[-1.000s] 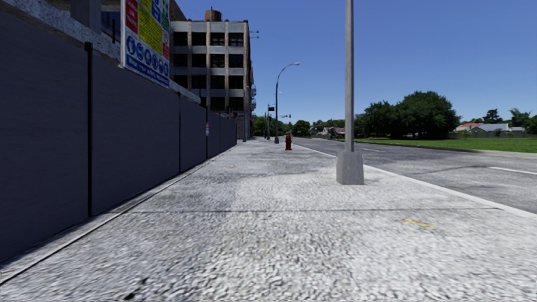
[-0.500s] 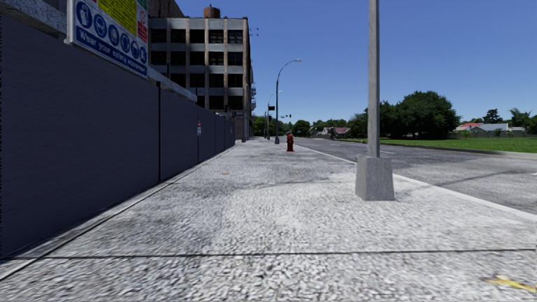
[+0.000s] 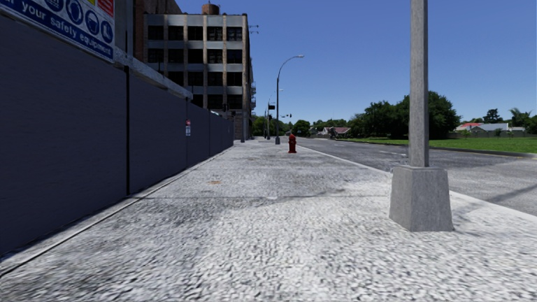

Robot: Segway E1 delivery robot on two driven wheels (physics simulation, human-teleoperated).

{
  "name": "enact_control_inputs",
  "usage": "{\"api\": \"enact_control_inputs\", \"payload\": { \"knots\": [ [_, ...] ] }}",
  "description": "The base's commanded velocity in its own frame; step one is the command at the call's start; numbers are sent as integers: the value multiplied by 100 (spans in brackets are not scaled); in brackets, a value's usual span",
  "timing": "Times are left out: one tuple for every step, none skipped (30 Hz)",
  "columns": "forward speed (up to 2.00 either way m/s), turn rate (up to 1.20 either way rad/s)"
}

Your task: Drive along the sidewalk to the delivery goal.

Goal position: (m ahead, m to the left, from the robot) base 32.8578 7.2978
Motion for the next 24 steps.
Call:
{"api": "enact_control_inputs", "payload": {
  "knots": [
    [200,0],
    [200,0],
    [200,0],
    [200,0],
    [200,0],
    [200,0],
    [200,0],
    [200,0],
    [200,0],
    [200,0],
    [200,0],
    [200,0],
    [200,0],
    [200,0],
    [200,0],
    [200,0],
    [200,0],
    [200,0],
    [200,0],
    [200,0],
    [200,0],
    [200,0],
    [200,0],
    [200,0]
  ]
}}
